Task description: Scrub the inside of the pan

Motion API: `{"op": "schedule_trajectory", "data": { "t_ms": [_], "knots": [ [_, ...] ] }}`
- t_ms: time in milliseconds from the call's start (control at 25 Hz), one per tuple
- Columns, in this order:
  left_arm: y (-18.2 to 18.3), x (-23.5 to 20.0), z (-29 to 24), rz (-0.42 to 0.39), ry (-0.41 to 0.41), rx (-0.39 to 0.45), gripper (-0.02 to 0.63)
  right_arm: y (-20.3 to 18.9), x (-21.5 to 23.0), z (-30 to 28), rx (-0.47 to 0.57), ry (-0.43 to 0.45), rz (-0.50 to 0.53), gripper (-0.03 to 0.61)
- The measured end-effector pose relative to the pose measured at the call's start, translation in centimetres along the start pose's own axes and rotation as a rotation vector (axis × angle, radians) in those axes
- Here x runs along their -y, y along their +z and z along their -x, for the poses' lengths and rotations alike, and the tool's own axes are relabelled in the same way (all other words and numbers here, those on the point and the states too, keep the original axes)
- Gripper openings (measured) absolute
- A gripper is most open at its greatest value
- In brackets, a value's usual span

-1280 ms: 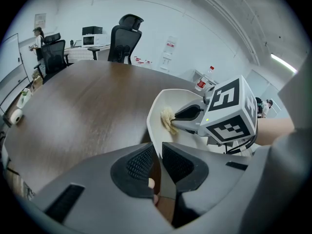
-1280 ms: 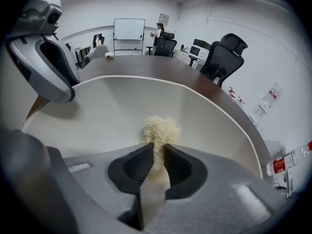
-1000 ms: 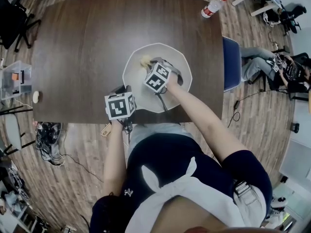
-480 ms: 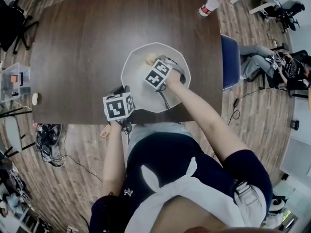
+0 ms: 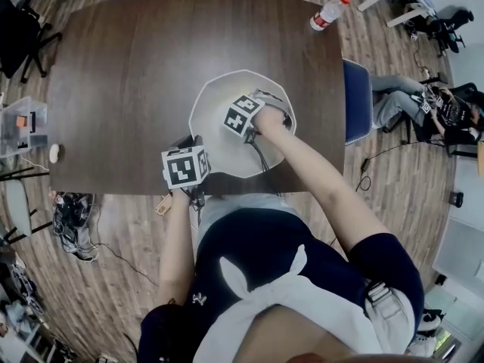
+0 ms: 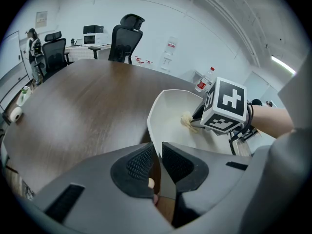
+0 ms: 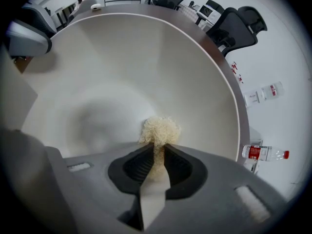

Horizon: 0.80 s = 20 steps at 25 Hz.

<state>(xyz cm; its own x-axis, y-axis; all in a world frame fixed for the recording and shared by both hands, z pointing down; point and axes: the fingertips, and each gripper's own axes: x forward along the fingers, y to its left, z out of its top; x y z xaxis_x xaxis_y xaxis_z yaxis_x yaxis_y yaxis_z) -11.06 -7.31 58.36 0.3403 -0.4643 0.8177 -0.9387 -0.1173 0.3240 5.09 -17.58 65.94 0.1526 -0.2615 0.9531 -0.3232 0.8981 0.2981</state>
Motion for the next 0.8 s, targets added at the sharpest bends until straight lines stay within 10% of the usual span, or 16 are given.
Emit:
{"op": "schedule_trajectory", "data": {
  "t_ms": [800],
  "knots": [
    [0.1, -0.2, 0.6, -0.004, 0.025, 0.011, 0.064, -5.2, -4.7, -0.1, -0.250, 0.325, 0.013, 0.060]
  ]
}}
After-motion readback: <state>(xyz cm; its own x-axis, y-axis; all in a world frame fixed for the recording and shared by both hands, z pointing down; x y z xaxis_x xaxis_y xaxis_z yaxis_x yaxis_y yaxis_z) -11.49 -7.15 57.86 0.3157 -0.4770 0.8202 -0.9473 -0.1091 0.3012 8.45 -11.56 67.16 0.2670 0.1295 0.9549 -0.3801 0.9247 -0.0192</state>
